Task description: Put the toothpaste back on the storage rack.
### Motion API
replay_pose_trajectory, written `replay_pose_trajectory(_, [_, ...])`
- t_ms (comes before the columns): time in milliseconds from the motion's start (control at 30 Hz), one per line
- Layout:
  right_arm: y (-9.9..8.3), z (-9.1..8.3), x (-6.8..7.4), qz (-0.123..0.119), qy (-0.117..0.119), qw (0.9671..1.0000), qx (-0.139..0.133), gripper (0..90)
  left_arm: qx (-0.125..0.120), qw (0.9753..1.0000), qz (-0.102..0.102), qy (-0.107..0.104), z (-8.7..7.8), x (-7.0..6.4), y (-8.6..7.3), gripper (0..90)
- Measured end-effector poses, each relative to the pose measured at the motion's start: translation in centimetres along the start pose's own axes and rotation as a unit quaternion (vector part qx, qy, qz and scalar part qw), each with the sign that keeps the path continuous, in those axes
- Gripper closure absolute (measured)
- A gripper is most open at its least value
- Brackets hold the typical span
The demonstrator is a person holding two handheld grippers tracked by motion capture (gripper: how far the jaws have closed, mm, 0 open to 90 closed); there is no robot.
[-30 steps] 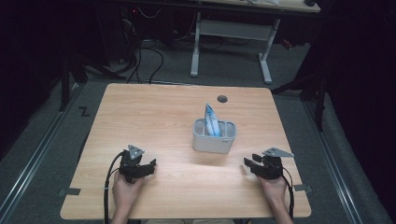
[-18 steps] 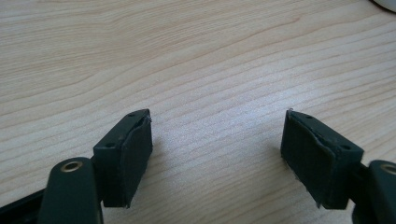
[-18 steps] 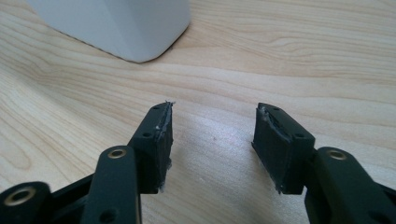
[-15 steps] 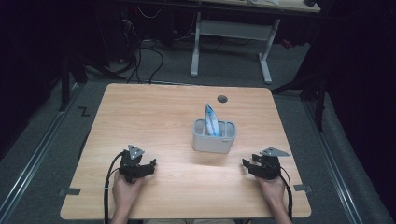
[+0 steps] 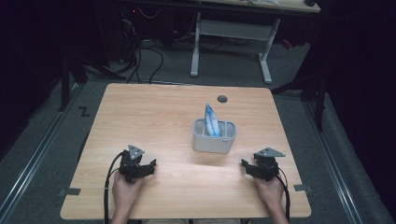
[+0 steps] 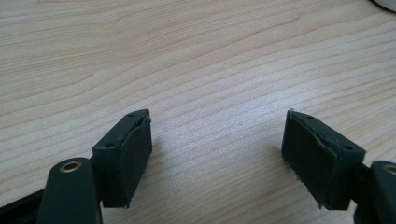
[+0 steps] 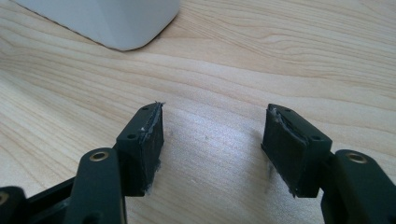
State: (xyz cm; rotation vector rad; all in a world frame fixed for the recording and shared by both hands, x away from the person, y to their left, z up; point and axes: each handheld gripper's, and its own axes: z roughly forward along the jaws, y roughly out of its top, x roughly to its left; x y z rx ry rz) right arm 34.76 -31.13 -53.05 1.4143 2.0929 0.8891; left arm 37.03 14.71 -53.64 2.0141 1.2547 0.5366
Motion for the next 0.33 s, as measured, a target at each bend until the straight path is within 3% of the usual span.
replay_pose_trajectory(333, [0.00,0.00,0.00,0.000,0.000,1.0000,0.000,37.3,0.000,1.0000,0.000,0.000,0.00,-0.01,0.00,24.7])
